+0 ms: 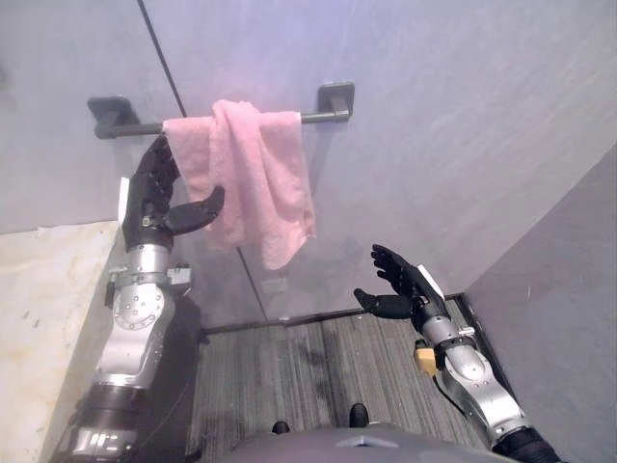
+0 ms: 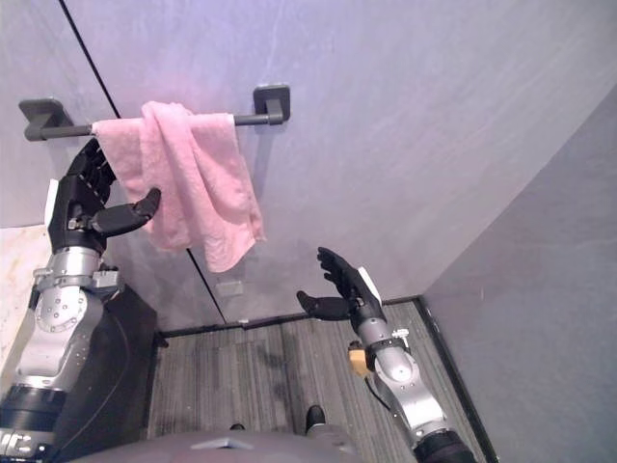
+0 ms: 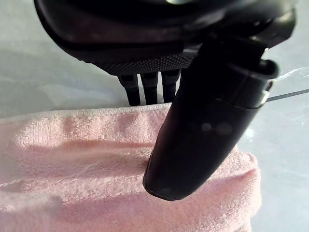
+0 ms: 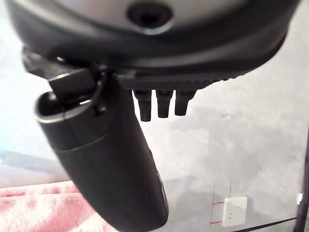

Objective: Organize the bathroom.

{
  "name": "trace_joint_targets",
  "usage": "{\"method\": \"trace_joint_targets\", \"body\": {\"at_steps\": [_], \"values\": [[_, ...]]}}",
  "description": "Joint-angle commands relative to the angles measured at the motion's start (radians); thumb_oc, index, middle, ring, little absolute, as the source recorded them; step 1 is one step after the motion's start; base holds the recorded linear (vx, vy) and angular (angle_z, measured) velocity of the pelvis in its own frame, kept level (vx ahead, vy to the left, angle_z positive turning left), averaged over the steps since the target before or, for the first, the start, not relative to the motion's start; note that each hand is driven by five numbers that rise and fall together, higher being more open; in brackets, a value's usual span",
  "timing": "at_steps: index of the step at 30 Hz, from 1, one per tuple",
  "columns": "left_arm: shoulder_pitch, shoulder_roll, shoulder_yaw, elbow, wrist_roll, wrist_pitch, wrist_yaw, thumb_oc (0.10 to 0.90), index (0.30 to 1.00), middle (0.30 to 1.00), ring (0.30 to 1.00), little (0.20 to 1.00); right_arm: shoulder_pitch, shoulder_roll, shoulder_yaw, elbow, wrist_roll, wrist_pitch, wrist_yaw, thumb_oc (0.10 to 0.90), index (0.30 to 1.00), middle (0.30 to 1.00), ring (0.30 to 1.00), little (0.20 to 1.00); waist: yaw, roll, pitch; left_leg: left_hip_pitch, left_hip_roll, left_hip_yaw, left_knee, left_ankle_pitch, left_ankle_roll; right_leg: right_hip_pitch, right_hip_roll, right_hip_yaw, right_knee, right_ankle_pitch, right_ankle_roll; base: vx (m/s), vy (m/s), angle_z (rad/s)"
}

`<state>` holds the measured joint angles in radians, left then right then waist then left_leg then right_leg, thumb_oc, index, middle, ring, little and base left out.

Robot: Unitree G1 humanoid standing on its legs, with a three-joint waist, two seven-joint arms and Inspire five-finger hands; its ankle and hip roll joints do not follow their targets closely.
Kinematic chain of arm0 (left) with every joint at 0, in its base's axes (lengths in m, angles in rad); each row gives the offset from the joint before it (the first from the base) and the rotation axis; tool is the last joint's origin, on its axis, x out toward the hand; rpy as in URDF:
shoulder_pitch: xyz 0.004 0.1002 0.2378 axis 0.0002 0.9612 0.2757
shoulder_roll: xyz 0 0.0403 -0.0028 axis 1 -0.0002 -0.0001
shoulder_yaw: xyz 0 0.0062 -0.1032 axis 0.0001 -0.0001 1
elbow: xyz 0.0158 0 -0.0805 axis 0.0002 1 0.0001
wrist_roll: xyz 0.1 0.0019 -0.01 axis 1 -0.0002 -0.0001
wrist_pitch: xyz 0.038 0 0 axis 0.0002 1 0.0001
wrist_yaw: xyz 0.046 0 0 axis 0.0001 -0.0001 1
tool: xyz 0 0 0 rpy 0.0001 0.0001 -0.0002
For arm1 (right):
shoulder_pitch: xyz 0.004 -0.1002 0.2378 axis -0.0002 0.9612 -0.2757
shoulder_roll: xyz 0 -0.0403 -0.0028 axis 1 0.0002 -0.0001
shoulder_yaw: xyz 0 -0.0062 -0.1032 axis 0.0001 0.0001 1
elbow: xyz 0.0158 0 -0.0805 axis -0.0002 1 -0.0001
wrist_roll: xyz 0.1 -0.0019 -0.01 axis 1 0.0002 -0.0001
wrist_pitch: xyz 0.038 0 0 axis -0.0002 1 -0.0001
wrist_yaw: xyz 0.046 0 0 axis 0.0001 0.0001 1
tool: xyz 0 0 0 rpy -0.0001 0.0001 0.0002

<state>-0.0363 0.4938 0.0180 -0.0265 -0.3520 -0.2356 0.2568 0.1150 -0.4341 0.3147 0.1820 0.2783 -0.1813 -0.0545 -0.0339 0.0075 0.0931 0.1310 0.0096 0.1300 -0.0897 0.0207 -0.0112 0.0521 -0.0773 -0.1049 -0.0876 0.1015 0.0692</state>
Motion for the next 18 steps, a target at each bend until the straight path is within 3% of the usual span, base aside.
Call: {"method": "trace_joint_targets", "body": {"at_steps": [1,2,4,6,7,8,9,10,18], "values": [[-0.114,0.1,0.05,0.067,-0.013,-0.095,0.01,0.591,0.587,0.587,0.587,0.587,-0.052,-0.012,-0.003,-0.048,-0.024,-0.077,-0.006,0.8,0.9,0.9,0.9,0.9,-0.014,-0.006,-0.076,0.0,-0.025,0.01,0.002,-0.072,0.031,0.031,-0.047,-0.033,0.021,-0.076,0.064,0.0,0.0,0.0],[-0.118,0.109,0.053,0.088,-0.013,-0.1,0.007,0.464,0.396,0.396,0.396,0.396,-0.05,-0.014,-0.002,-0.048,-0.022,-0.076,-0.003,0.8,0.9,0.9,0.9,0.9,-0.016,-0.006,-0.077,0.001,-0.024,0.015,0.003,-0.072,0.031,0.031,-0.047,-0.031,0.021,-0.076,0.065,0.0,0.0,0.0],[-0.119,0.118,0.059,0.099,-0.022,-0.099,0.005,0.438,0.356,0.356,0.356,0.356,-0.047,-0.017,-0.005,-0.052,-0.025,-0.074,0.001,0.8,0.9,0.9,0.9,0.9,-0.018,-0.005,-0.078,0.002,-0.025,0.017,0.004,-0.072,0.032,0.031,-0.048,-0.03,0.021,-0.076,0.066,0.0,0.0,0.0],[-0.12,0.127,0.067,0.113,-0.034,-0.098,-0.001,0.521,0.481,0.481,0.481,0.481,-0.045,-0.019,-0.008,-0.05,-0.024,-0.073,0.006,0.8,0.9,0.9,0.9,0.9,-0.021,-0.004,-0.077,0.003,-0.025,0.02,0.004,-0.073,0.033,0.03,-0.048,-0.027,0.021,-0.075,0.066,0.0,0.0,0.0],[-0.12,0.132,0.069,0.122,-0.048,-0.1,-0.006,0.54,0.509,0.509,0.509,0.509,-0.045,-0.021,-0.007,-0.046,-0.024,-0.076,0.007,0.8,0.9,0.9,0.9,0.9,-0.021,-0.003,-0.077,0.003,-0.025,0.022,0.005,-0.074,0.033,0.029,-0.048,-0.026,0.022,-0.075,0.067,0.0,0.0,0.0],[-0.118,0.134,0.072,0.126,-0.057,-0.102,-0.012,0.689,0.733,0.733,0.733,0.733,-0.045,-0.021,-0.008,-0.043,-0.026,-0.078,0.008,0.8,0.9,0.9,0.9,0.9,-0.021,-0.002,-0.077,0.003,-0.025,0.022,0.006,-0.074,0.033,0.028,-0.049,-0.025,0.022,-0.075,0.067,0.0,0.0,0.0],[-0.116,0.134,0.078,0.129,-0.065,-0.104,-0.016,0.761,0.841,0.841,0.841,0.841,-0.044,-0.021,-0.008,-0.04,-0.027,-0.081,0.01,0.8,0.9,0.9,0.9,0.9,-0.021,-0.002,-0.076,0.003,-0.025,0.023,0.008,-0.074,0.033,0.028,-0.049,-0.024,0.023,-0.075,0.067,0.0,0.0,0.0],[-0.114,0.132,0.081,0.131,-0.074,-0.102,-0.018,0.8,0.9,0.9,0.9,0.9,-0.043,-0.021,-0.008,-0.041,-0.028,-0.079,0.01,0.8,0.9,0.9,0.9,0.9,-0.021,-0.002,-0.076,0.003,-0.026,0.024,0.009,-0.075,0.033,0.028,-0.049,-0.022,0.023,-0.075,0.068,0.0,0.0,0.0],[-0.1,0.121,0.094,0.146,-0.086,-0.108,-0.043,0.8,0.9,0.9,0.9,0.9,-0.044,-0.02,-0.004,-0.038,-0.024,-0.08,0.018,0.8,0.9,0.9,0.9,0.9,-0.018,-0.003,-0.073,0.004,-0.029,0.025,0.014,-0.079,0.036,0.028,-0.052,-0.021,0.026,-0.077,0.068,0.0,0.0,0.0]]}}
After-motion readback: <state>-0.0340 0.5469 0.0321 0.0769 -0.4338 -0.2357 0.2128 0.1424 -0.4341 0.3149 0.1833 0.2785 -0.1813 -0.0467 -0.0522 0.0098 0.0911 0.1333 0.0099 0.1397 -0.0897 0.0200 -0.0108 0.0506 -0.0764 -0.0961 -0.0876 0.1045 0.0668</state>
